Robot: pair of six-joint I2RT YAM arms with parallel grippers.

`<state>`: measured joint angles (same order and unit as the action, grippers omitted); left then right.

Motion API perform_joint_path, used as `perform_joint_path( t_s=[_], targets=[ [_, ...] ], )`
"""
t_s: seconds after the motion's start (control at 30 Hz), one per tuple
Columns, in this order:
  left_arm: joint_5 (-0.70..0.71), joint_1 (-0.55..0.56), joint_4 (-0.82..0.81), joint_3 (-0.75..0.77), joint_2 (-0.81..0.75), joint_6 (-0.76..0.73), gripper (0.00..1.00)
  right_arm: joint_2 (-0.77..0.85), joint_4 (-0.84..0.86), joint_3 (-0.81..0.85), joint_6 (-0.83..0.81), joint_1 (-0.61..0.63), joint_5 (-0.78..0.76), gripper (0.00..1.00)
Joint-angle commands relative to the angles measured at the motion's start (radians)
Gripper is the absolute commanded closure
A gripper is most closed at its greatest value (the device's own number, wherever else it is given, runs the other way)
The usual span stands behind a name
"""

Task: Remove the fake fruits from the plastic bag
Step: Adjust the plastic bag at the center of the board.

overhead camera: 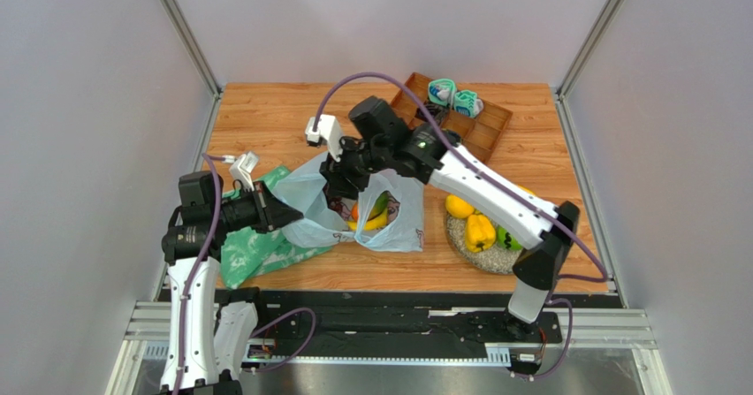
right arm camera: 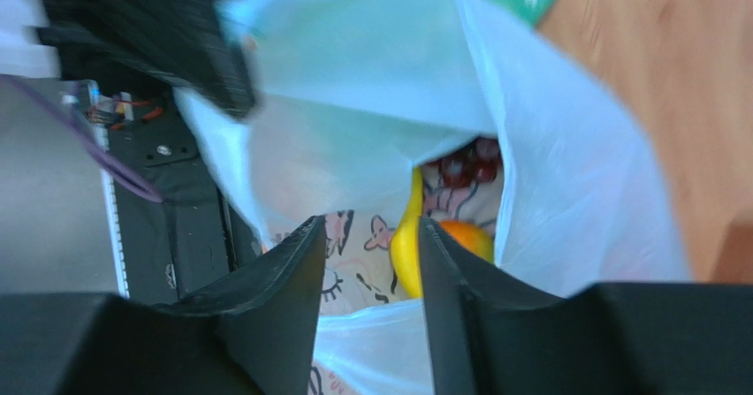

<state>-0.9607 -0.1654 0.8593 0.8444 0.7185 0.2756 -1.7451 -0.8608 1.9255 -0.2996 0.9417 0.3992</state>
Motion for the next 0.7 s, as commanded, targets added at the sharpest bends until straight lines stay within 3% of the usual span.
perform_joint_path(
  t_s=[0.0, 0.13, 0.2, 0.27, 0.33, 0.4, 0.53, 0.67],
  targets=[
    [-0.026, -0.023, 0.093, 0.054, -0.037, -0.018, 1.00, -0.099, 0.045, -0.088, 0.183, -0.012, -0.149, 0.58],
    [-0.007, -0.026, 0.156, 0.081, -0.103, -0.068, 1.00, -0.108, 0.089, -0.222, 0.221, -0.006, -0.284, 0.61],
    [0.016, -0.029, 0.173, 0.125, -0.123, -0.070, 1.00, -0.048, 0.083, -0.314, 0.237, 0.009, -0.263, 0.59],
    [0.016, -0.037, 0.181, 0.172, -0.139, -0.087, 1.00, -0.008, 0.030, -0.431, 0.255, 0.048, -0.122, 0.57],
    [0.014, -0.036, 0.182, 0.232, -0.146, -0.102, 1.00, 0.041, 0.025, -0.459, 0.251, 0.074, -0.181, 0.57],
    [-0.003, -0.036, 0.205, 0.267, -0.146, -0.128, 1.00, 0.003, -0.001, -0.393, 0.168, 0.065, -0.207, 0.56],
    [-0.015, -0.036, 0.238, 0.303, -0.175, -0.157, 1.00, -0.115, -0.092, -0.048, -0.004, 0.032, -0.223, 0.47],
    [-0.026, -0.036, 0.254, 0.257, -0.194, -0.188, 1.00, -0.350, -0.474, 0.333, -0.281, 0.031, -0.298, 0.41]
  ],
)
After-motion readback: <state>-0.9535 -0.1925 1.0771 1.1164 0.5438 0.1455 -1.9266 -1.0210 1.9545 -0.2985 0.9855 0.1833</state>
